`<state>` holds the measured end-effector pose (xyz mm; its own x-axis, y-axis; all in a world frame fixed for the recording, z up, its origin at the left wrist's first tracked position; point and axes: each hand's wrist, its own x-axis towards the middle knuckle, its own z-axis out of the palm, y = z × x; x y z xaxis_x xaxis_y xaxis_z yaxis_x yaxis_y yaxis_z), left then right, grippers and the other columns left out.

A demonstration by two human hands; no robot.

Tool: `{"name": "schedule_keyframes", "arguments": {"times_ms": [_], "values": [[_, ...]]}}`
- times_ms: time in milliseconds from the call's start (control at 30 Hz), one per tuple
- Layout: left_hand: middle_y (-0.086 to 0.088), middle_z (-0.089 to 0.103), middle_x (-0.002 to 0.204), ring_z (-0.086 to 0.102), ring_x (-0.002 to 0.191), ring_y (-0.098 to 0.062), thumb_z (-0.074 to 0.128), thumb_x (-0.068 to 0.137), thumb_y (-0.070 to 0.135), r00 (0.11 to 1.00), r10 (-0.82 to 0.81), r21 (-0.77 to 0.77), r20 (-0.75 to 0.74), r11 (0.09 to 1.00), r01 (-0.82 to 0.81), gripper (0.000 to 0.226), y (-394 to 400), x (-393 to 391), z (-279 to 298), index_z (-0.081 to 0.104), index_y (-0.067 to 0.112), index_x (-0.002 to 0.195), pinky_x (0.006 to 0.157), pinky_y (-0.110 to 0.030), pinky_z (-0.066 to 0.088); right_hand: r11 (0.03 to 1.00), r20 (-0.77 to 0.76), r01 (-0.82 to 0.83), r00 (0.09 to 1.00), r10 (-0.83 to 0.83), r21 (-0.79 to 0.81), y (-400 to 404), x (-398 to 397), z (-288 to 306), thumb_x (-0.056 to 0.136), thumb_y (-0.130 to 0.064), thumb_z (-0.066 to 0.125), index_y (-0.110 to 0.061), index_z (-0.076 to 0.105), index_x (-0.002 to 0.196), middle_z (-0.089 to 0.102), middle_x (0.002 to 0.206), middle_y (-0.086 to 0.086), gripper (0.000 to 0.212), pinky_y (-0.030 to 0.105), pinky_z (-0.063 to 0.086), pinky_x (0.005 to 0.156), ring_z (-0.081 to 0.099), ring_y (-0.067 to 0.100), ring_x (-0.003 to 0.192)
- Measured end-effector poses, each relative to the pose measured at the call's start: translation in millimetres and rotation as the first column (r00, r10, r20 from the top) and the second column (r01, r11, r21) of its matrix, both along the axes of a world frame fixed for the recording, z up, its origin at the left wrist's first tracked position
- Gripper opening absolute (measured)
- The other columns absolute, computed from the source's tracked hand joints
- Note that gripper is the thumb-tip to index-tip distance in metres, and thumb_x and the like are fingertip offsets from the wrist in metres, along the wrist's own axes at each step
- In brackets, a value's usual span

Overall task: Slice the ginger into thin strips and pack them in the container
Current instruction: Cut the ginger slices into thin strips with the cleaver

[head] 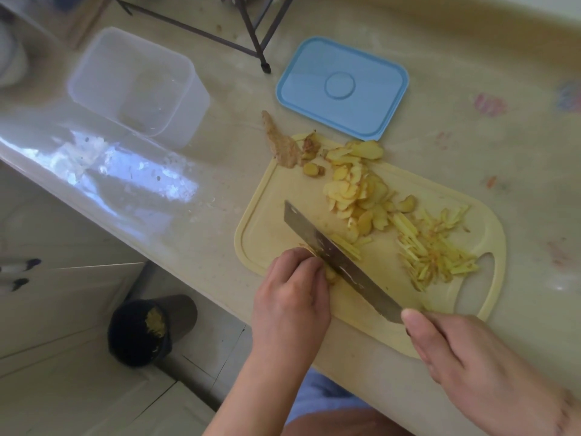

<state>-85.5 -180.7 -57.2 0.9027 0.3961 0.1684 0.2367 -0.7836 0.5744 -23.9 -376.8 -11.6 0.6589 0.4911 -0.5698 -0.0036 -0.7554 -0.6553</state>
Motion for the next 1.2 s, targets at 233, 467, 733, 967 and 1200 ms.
{"name": "schedule_keyframes", "arguments": {"times_ms": [233,467,733,967,1200], "values": [[-0.005,0.068,0.093,0.066,0.080,-0.019,0.077,0.078,-0.003,1.000,0.004,-0.009,-0.011,1.000,-0.004,0.011,-2,-1,1,0.076,0.005,0.085,0.072,-0.024,0.052,0.992,-0.002,0.094,0.995,-0.095,-0.084,-4,-18,17,0.062,-0.094,0.006,-0.029,0.051,0.071,0.055,0.052,-0.003,0.079,0.023,0.038,0.052,0.052,0.011,0.051],[-0.003,0.070,0.092,0.066,0.073,-0.020,0.078,0.073,-0.003,0.999,0.017,-0.005,-0.034,1.000,-0.017,0.015,0,1,3,0.076,0.007,0.083,0.066,-0.021,0.047,0.991,-0.024,0.024,0.999,-0.027,-0.129,2,-17,33,0.048,-0.100,-0.006,-0.019,0.054,0.070,0.058,0.052,-0.010,0.103,0.017,0.041,0.056,0.057,0.007,0.058],[0.000,0.072,0.096,0.068,0.076,-0.021,0.077,0.073,0.001,0.999,0.033,-0.040,-0.016,0.999,-0.034,0.014,2,2,0,0.078,0.011,0.083,0.066,-0.024,0.050,0.989,0.076,-0.060,0.995,0.071,-0.136,-1,-13,23,0.061,-0.095,0.000,-0.012,0.048,0.058,0.058,0.055,-0.009,0.096,0.018,0.038,0.053,0.055,0.007,0.054],[0.001,0.073,0.099,0.067,0.083,-0.017,0.072,0.074,0.002,1.000,0.029,-0.046,0.002,0.998,-0.029,0.017,1,1,-1,0.079,0.012,0.086,0.074,-0.018,0.047,0.991,0.091,-0.106,0.989,0.114,-0.086,7,-8,10,0.076,-0.085,0.008,-0.016,0.042,0.054,0.056,0.055,-0.007,0.079,0.024,0.033,0.050,0.050,0.011,0.050],[-0.004,0.071,0.094,0.068,0.076,-0.019,0.080,0.072,-0.003,0.999,0.032,-0.035,-0.017,0.999,-0.033,0.017,0,1,0,0.078,0.008,0.085,0.069,-0.020,0.049,0.998,0.069,-0.058,0.996,0.058,-0.007,17,-3,22,0.080,-0.078,0.018,-0.018,0.045,0.069,0.049,0.051,0.004,0.067,0.027,0.033,0.049,0.044,0.009,0.045]]}}
